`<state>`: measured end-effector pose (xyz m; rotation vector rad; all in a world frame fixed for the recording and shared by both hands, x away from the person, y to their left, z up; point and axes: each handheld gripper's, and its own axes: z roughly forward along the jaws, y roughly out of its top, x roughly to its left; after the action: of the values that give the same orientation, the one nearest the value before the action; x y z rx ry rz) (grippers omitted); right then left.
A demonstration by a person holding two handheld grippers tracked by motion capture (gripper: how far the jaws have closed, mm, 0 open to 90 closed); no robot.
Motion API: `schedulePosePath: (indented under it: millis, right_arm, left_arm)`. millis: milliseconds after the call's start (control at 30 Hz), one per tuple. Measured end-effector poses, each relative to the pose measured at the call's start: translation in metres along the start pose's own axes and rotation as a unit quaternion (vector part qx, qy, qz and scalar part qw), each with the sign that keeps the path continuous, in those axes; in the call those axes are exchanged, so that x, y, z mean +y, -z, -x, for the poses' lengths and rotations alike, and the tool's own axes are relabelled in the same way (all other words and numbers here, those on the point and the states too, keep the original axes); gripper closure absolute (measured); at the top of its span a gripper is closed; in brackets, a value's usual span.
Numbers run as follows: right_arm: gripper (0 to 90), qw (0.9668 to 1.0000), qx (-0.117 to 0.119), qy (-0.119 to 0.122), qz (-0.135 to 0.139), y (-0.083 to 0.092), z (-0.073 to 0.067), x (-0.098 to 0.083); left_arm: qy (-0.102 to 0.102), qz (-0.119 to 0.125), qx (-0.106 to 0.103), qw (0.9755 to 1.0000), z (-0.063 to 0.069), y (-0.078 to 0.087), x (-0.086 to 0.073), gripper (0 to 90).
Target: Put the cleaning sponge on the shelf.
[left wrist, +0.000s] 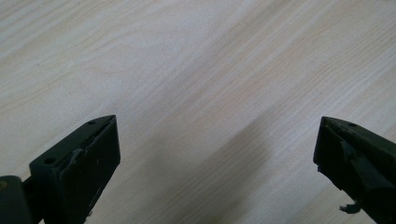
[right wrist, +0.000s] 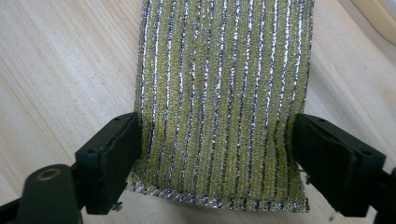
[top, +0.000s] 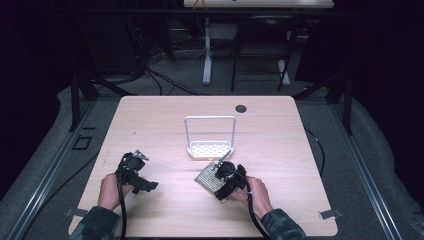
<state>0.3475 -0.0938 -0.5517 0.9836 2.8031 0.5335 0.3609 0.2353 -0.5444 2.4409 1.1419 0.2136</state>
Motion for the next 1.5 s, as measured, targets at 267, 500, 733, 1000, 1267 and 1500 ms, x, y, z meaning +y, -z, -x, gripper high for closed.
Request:
schedulePosePath:
  millis: [267,500,733,1000,1267,1500]
  right_arm:
    - [22.1,1.0000,0.004,-0.003,0.001,-0.0001,0.0012,-0.0009]
    - [27.4,1.0000,0.001,-0.003,-0.001,0.0000,0.0005,-0.0012]
    - [35.9,1.0000,0.002,-0.007,0.001,0.0016,0.0024,-0.0026]
    - [42.9,0.9999,0.002,-0.012,0.008,0.0029,0.0047,-0.0042]
    - [52.8,0.9995,0.008,-0.015,0.025,0.0050,0.0079,-0.0079]
    - [54.9,0.9994,0.007,-0.010,0.032,0.0060,0.0074,-0.0085]
  left_arm:
    - [-0.001,-0.001,0.000,1.0000,0.0004,-0.0005,0.0000,0.6]
    - [-0.002,-0.002,0.001,1.0000,0.0005,-0.0005,0.0002,0.7]
    - [-0.001,-0.003,0.002,1.0000,0.0010,-0.0008,0.0002,0.8]
    - [-0.002,-0.002,0.002,1.0000,0.0008,-0.0011,0.0004,0.9]
    - [-0.002,-0.002,0.001,1.0000,0.0007,-0.0009,0.0004,0.9]
    - [-0.001,-0.002,0.001,1.0000,0.0006,-0.0003,0.0003,0.9]
